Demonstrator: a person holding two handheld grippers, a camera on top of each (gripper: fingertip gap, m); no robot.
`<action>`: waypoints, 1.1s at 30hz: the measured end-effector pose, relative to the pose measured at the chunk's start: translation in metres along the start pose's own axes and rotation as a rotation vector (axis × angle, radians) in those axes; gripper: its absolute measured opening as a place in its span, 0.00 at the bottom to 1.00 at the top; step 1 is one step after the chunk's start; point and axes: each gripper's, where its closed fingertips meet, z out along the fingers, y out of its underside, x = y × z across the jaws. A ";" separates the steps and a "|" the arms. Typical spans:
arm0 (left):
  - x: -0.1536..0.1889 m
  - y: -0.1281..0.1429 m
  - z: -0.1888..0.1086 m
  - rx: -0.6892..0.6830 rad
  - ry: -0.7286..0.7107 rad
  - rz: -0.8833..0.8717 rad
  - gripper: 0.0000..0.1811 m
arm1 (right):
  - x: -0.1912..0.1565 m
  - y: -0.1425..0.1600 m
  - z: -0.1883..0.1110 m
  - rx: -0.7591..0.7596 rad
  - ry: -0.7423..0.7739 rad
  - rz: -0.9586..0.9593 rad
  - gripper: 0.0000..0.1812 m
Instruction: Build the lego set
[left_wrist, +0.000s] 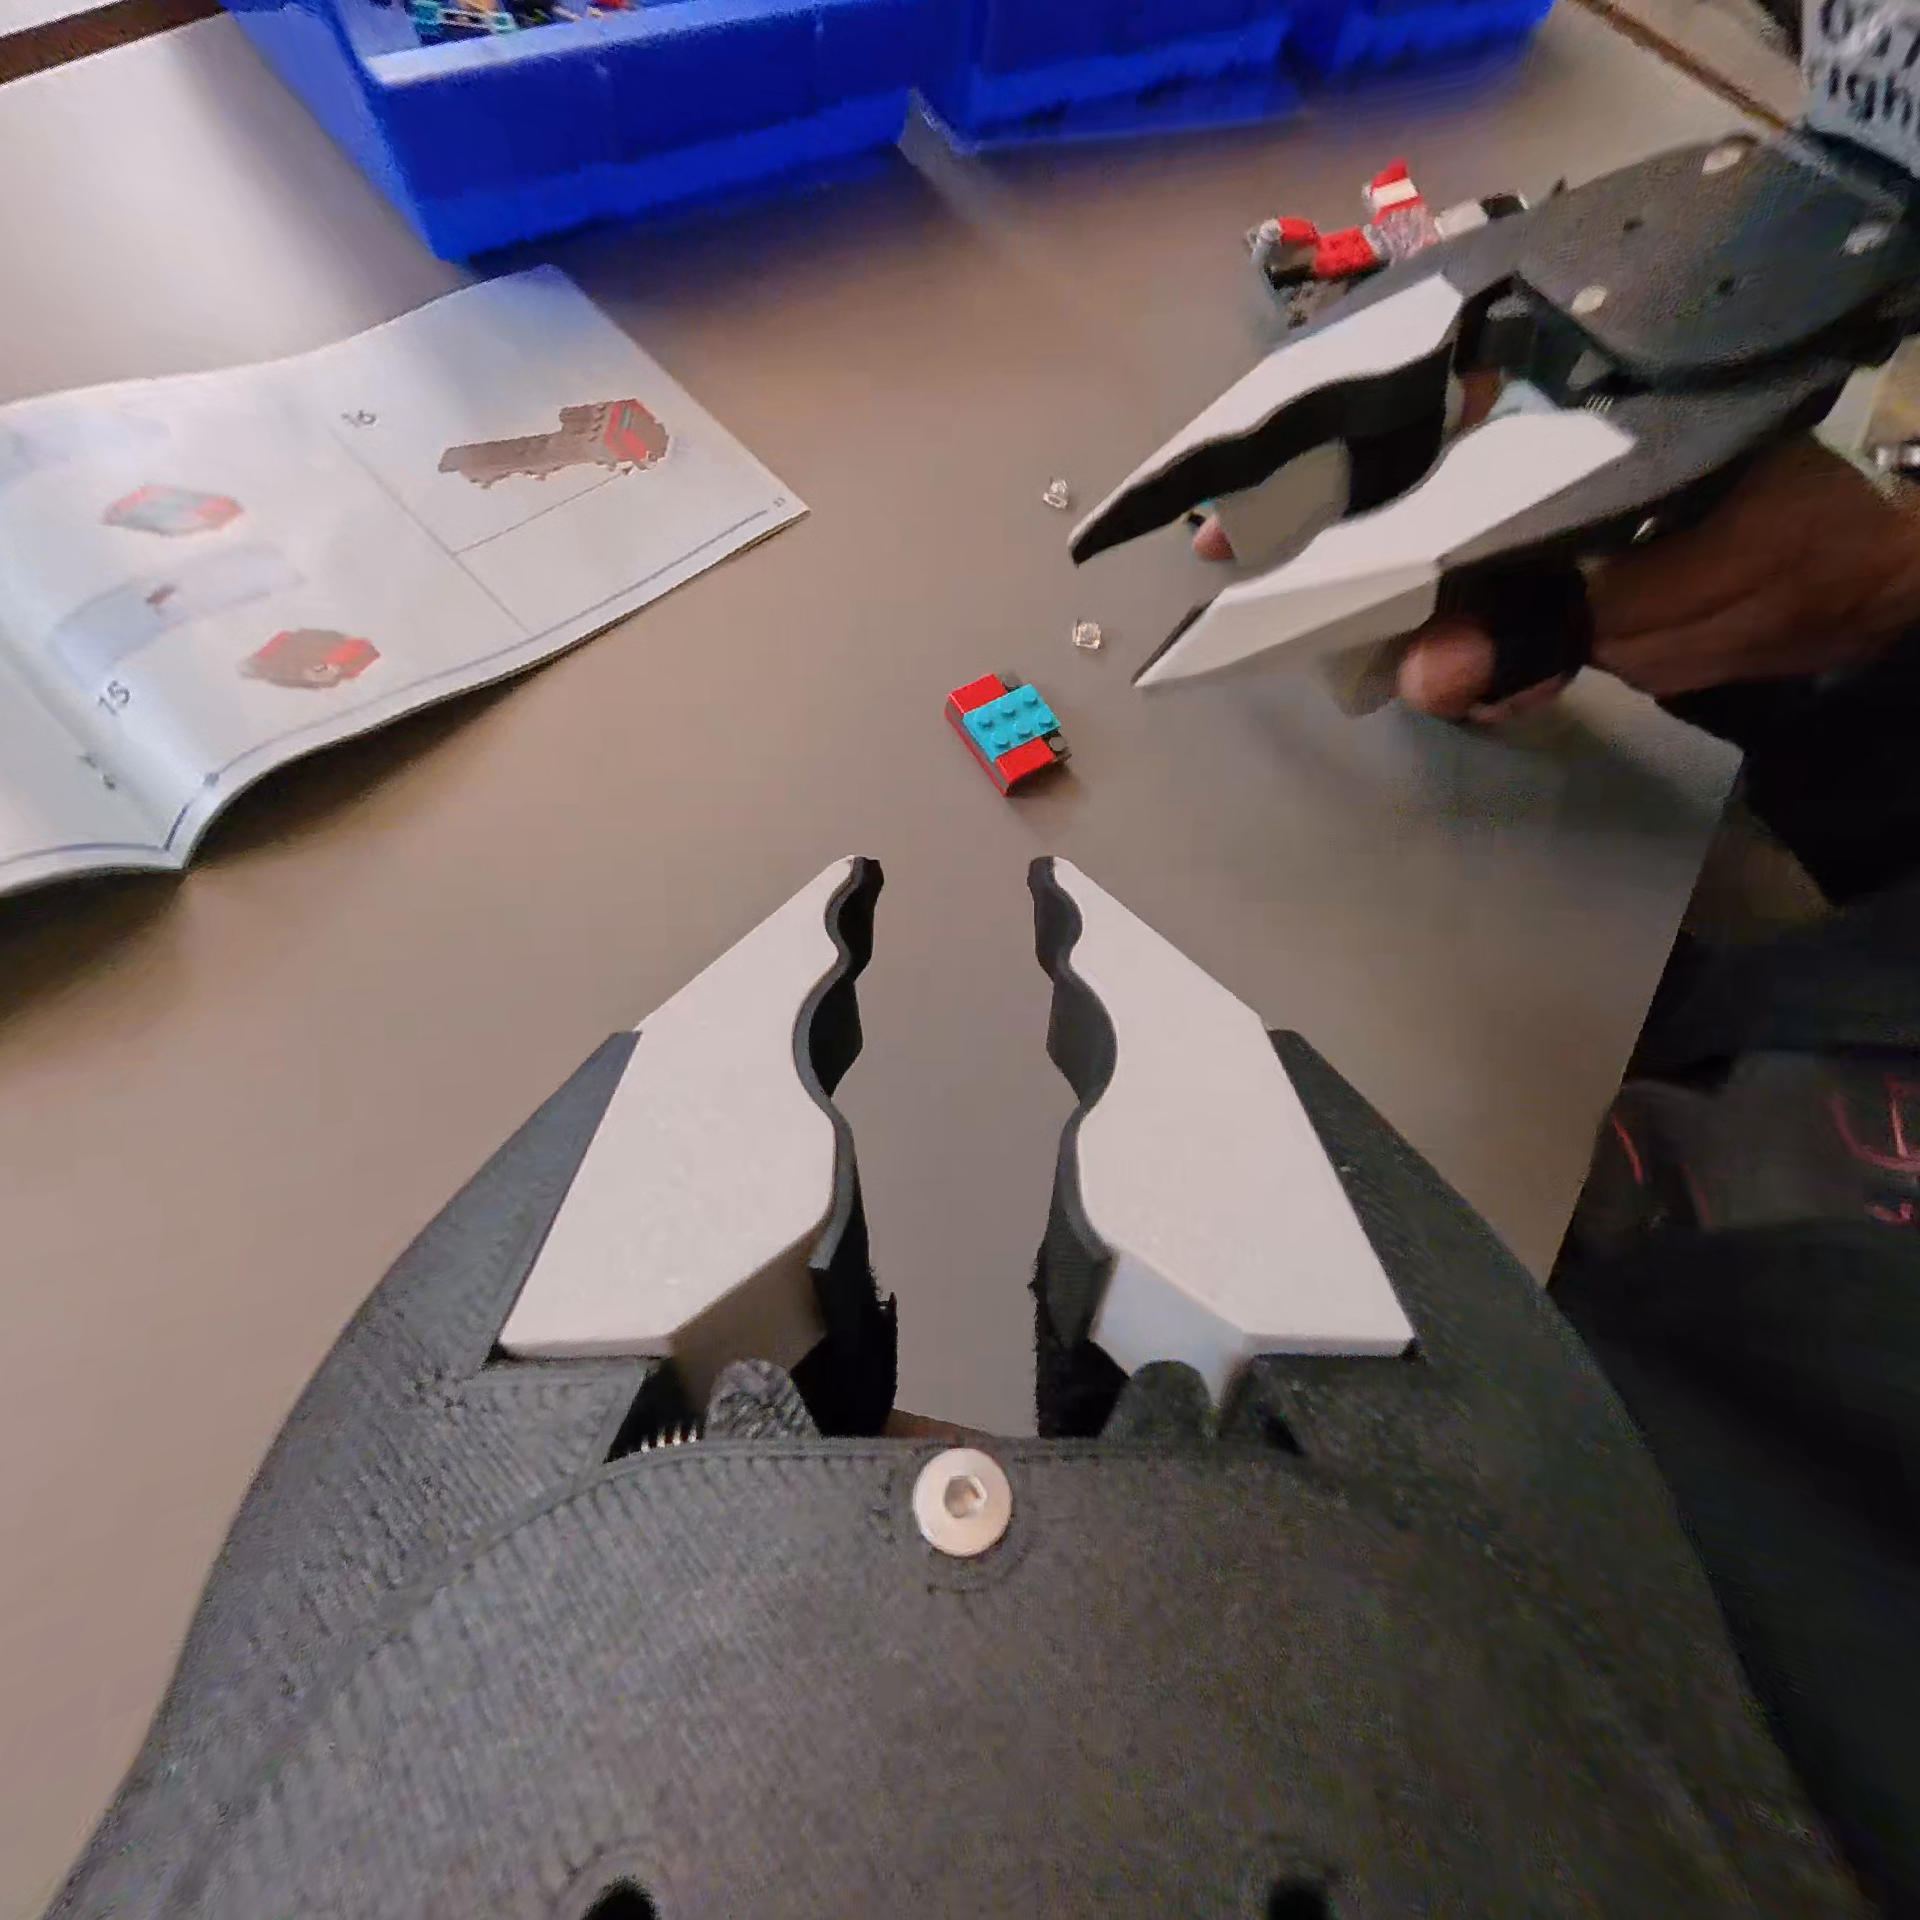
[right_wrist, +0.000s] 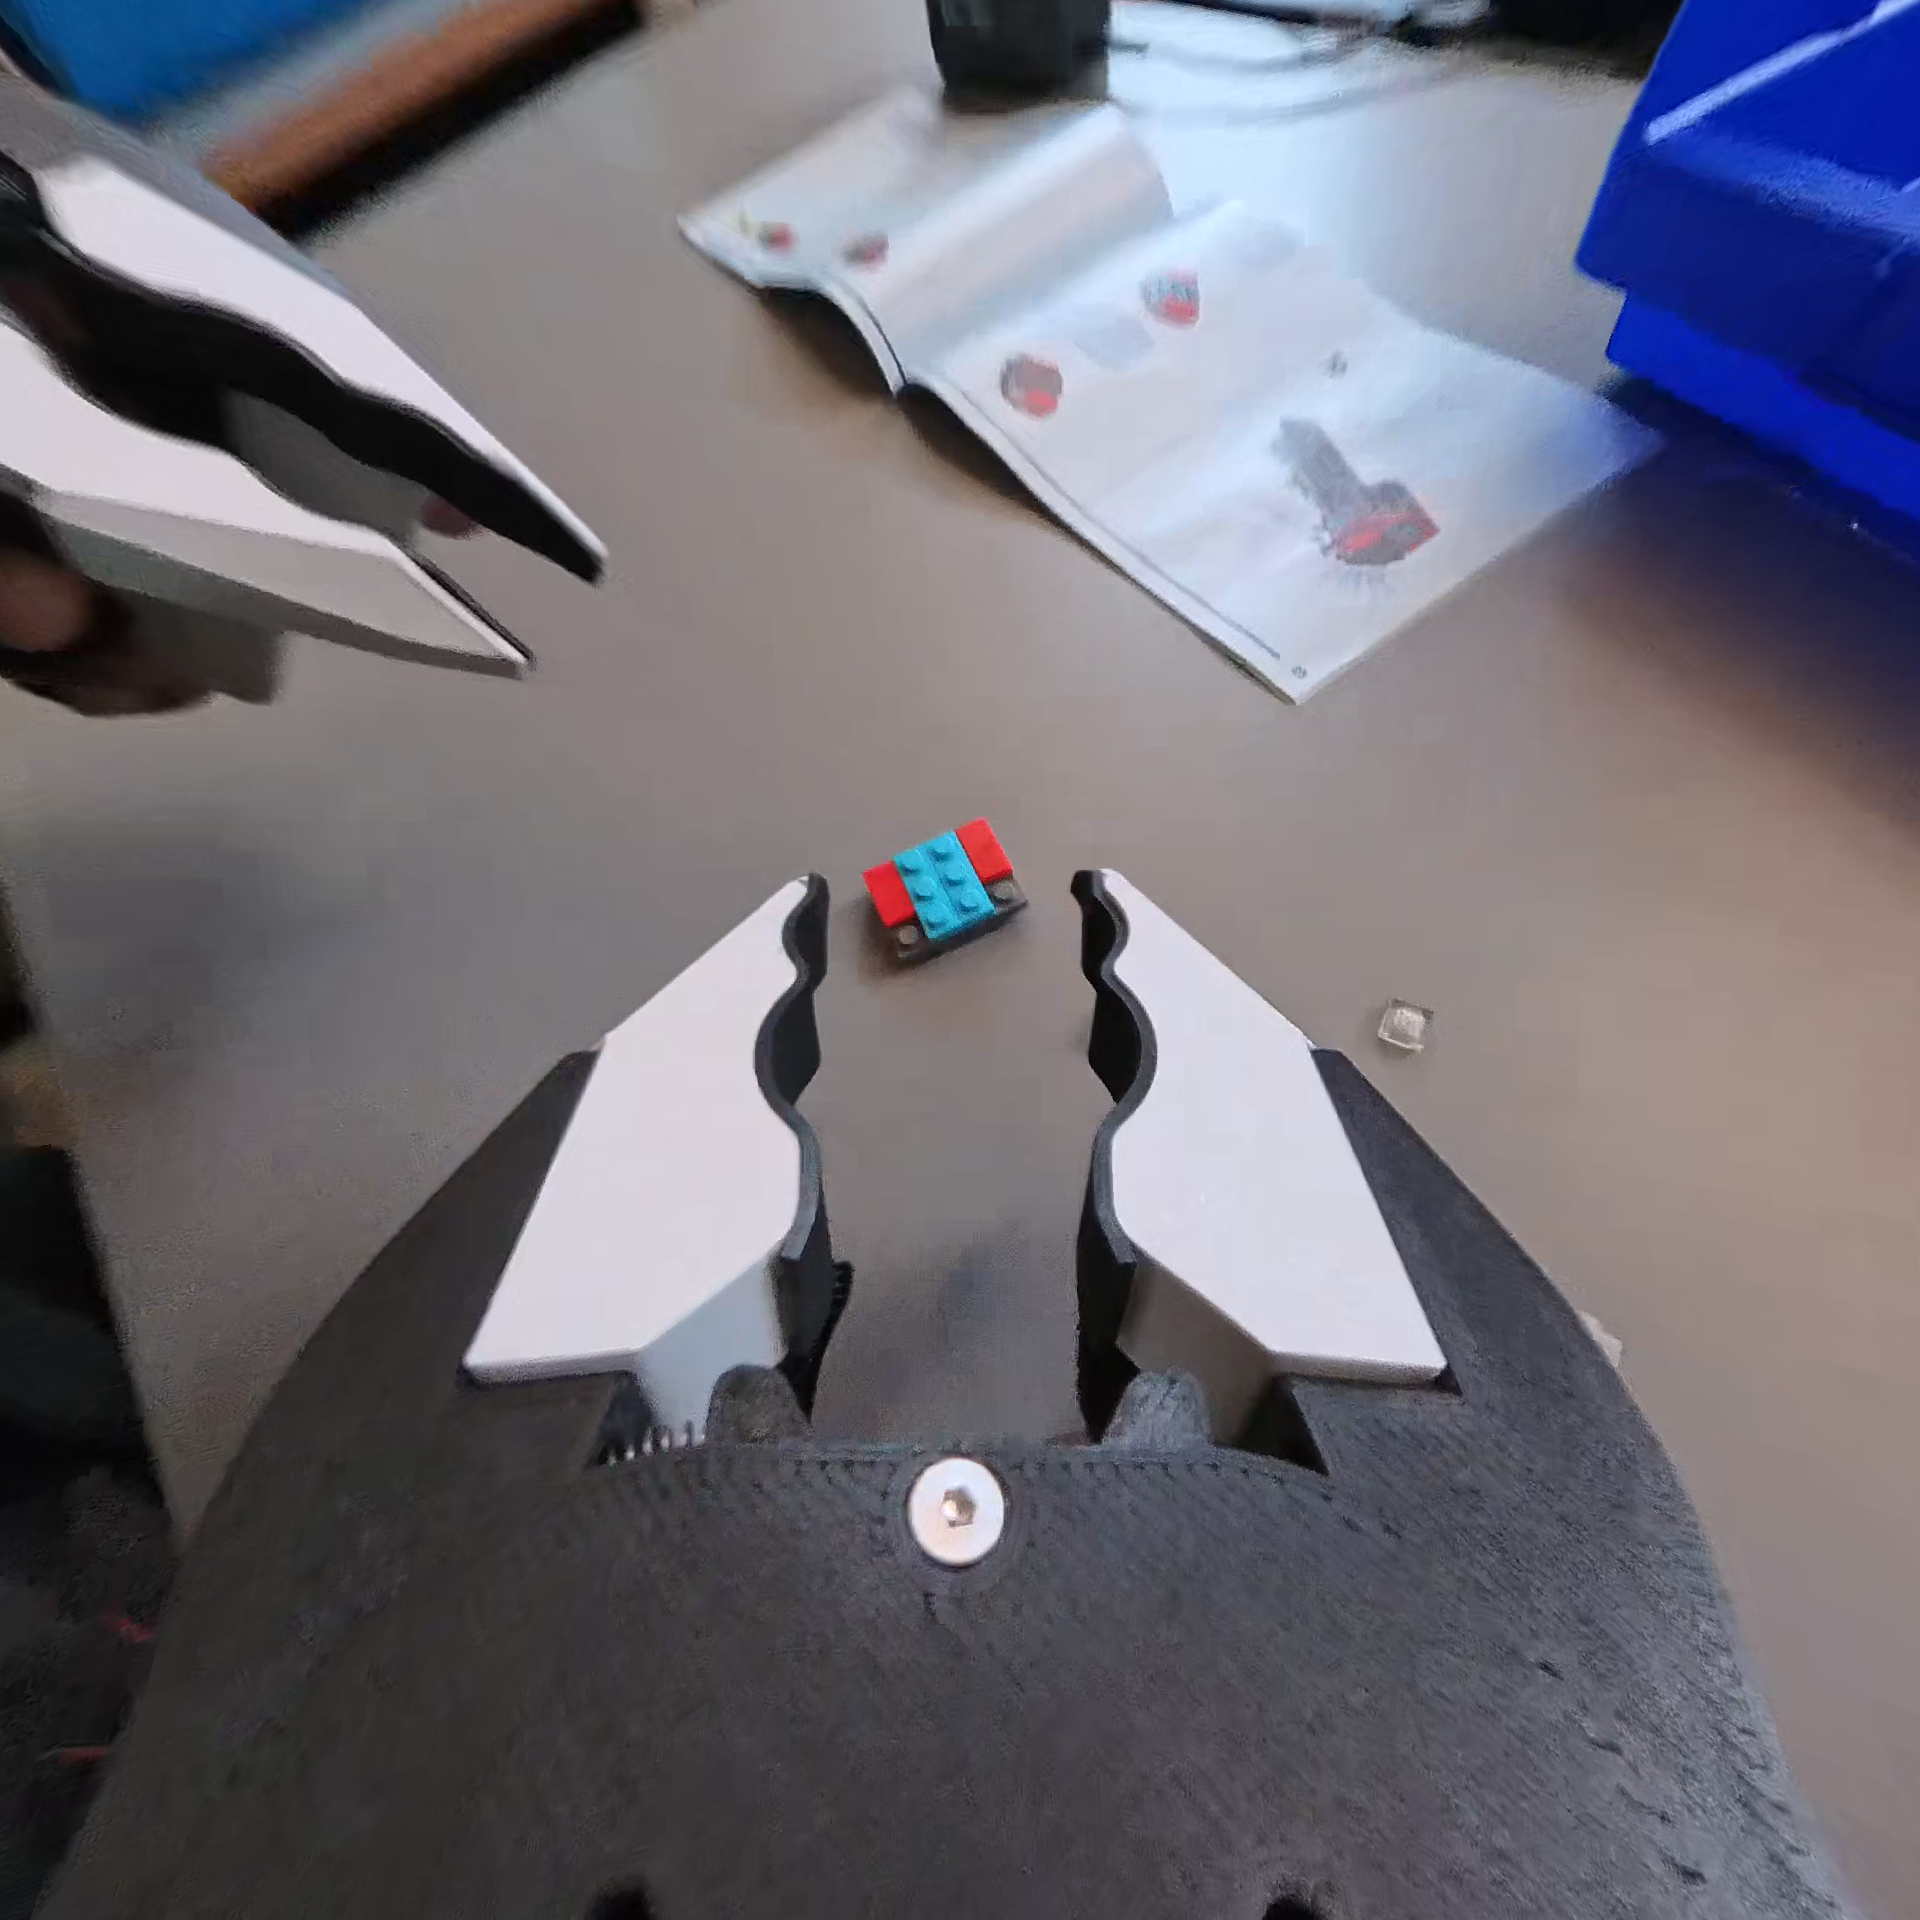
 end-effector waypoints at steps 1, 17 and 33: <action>-0.002 0.000 0.001 0.013 -0.006 -0.018 0.18 | 0.001 0.004 0.004 -0.041 0.029 -0.027 0.27; -0.036 -0.038 0.061 0.094 0.209 -0.090 0.17 | -0.009 0.019 0.040 -0.277 0.211 -0.013 0.25; -0.054 -0.028 0.030 0.163 0.299 -0.329 0.12 | -0.003 0.013 0.046 -0.311 0.278 -0.080 0.15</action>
